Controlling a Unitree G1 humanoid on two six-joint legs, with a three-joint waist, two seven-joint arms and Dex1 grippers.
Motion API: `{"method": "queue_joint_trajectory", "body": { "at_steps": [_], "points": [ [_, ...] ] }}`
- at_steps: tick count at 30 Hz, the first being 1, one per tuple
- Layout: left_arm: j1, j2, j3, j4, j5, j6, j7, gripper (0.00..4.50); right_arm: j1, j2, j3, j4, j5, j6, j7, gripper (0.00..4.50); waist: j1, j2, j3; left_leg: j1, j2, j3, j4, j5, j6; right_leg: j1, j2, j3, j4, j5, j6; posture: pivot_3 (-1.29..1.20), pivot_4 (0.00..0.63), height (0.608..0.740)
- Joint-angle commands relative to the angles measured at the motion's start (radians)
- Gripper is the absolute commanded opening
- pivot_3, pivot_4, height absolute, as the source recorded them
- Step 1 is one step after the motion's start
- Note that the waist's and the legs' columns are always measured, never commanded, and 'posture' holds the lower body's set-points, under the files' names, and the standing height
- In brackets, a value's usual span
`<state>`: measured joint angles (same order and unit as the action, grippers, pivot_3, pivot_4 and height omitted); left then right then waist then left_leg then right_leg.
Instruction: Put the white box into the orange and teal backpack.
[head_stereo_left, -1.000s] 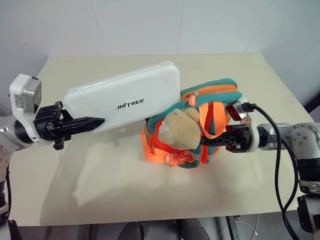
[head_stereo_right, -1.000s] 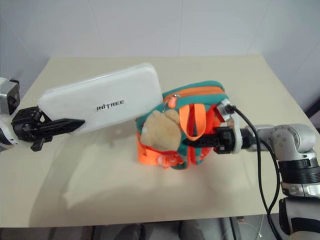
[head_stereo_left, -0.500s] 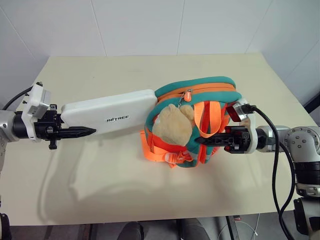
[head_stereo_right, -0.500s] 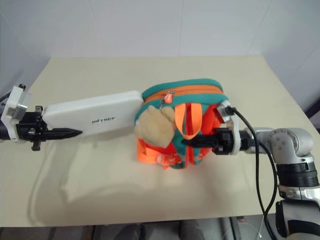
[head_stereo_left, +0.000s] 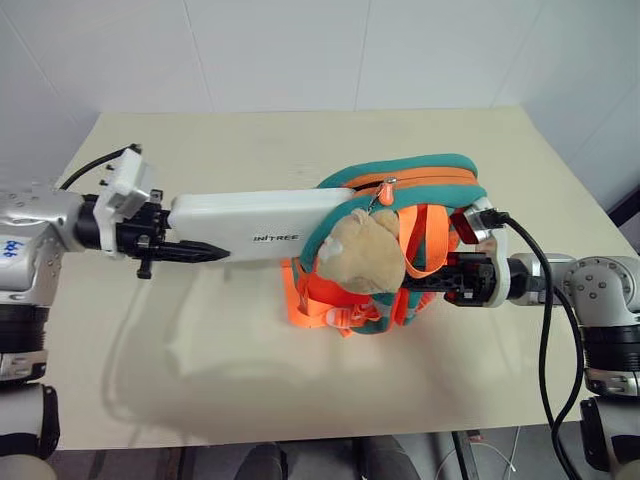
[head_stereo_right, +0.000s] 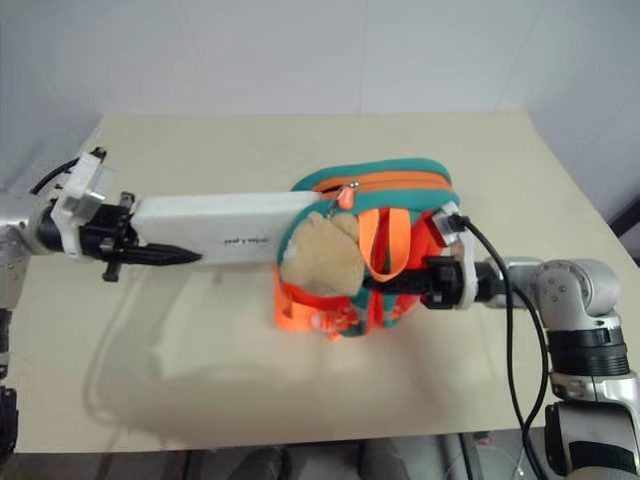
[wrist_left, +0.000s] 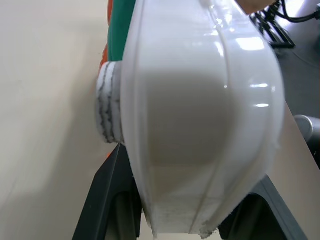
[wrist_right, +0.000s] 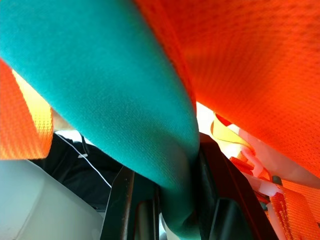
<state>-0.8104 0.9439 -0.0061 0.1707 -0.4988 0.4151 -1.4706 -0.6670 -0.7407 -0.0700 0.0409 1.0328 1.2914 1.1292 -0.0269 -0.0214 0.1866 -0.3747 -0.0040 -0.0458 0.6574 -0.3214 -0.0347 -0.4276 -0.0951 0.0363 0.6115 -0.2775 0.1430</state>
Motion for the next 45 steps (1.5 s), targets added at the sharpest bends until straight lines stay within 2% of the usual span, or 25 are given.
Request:
{"method": "queue_joint_trajectory", "body": {
  "at_steps": [1,9,12,15,18,22,29,39,41,45],
  "points": [
    [-0.105,-0.040,-0.076,-0.020,0.039,0.016,-0.038,1.40,-0.016,0.003,-0.010,-0.020,0.004,-0.006,0.008,1.36,0.000,0.000,0.000,0.000,0.000,0.000,0.000,0.000,0.000,0.000,0.000,0.000,0.000,0.000,0.000,0.00,0.150,0.740],
    [-0.233,-0.176,-0.206,-0.007,0.187,0.008,0.025,1.40,-0.004,0.013,-0.015,-0.031,0.004,-0.007,0.001,1.36,0.002,0.000,0.000,-0.001,0.000,0.000,0.003,0.000,0.000,0.000,0.000,0.000,0.001,0.000,0.001,0.00,0.150,0.740],
    [-0.262,-0.275,-0.234,-0.022,0.206,0.021,0.071,1.40,0.003,0.020,-0.020,-0.037,0.006,-0.008,-0.007,1.36,0.008,0.000,0.000,-0.001,0.000,0.000,0.005,0.000,0.000,0.001,0.000,0.000,0.001,0.001,0.001,0.00,0.150,0.740],
    [-0.265,-0.339,-0.243,-0.036,0.218,0.028,0.095,1.40,0.008,0.026,-0.025,-0.045,0.008,-0.007,-0.015,1.36,0.016,0.000,0.000,-0.002,-0.001,0.000,0.006,0.000,0.000,0.001,0.000,0.000,0.001,0.001,0.002,0.00,0.150,0.740],
    [-0.265,-0.367,-0.267,-0.068,0.216,0.112,0.091,1.40,0.014,0.032,-0.033,-0.052,0.011,-0.006,-0.022,1.36,0.024,0.000,0.000,-0.002,-0.001,0.000,0.007,0.000,0.000,0.001,0.000,0.000,0.002,0.001,0.002,0.00,0.150,0.740],
    [-0.269,-0.457,-0.267,-0.061,0.244,0.122,0.177,1.40,0.024,0.045,-0.040,-0.058,0.008,-0.007,-0.032,1.36,0.038,0.000,0.000,-0.002,-0.001,0.000,0.007,0.000,0.000,0.001,0.000,0.000,0.001,0.001,0.003,0.00,0.150,0.740],
    [-0.314,-0.540,-0.269,-0.016,0.304,0.110,0.237,1.40,0.023,0.068,-0.046,-0.063,0.004,-0.004,-0.041,1.36,0.050,0.000,0.000,-0.002,-0.002,0.000,0.009,0.000,0.000,0.002,0.000,0.001,0.001,0.002,0.003,0.00,0.150,0.740],
    [-0.333,-0.601,-0.255,0.046,0.316,0.057,0.243,1.40,0.027,0.066,-0.047,-0.075,0.007,0.001,-0.040,1.36,0.047,0.000,0.000,-0.002,-0.001,0.000,0.008,0.000,-0.001,0.001,0.000,0.001,0.000,0.002,0.004,0.00,0.150,0.740],
    [-0.321,-0.593,-0.249,0.035,0.317,0.067,0.249,2.12,0.029,0.064,-0.049,-0.078,0.009,0.003,-0.041,1.32,0.047,0.000,0.000,-0.002,-0.001,0.000,0.008,0.000,-0.001,0.001,0.000,0.001,0.000,0.002,0.004,0.00,0.150,0.740],
    [-0.286,-0.535,-0.193,-0.017,0.284,0.088,0.239,3.26,0.035,0.055,-0.053,-0.079,0.009,0.003,-0.039,1.32,0.042,0.000,0.000,-0.002,-0.001,0.000,0.008,0.000,-0.001,0.001,0.000,0.001,0.000,0.002,0.004,0.00,0.150,0.740]
  ]
}}
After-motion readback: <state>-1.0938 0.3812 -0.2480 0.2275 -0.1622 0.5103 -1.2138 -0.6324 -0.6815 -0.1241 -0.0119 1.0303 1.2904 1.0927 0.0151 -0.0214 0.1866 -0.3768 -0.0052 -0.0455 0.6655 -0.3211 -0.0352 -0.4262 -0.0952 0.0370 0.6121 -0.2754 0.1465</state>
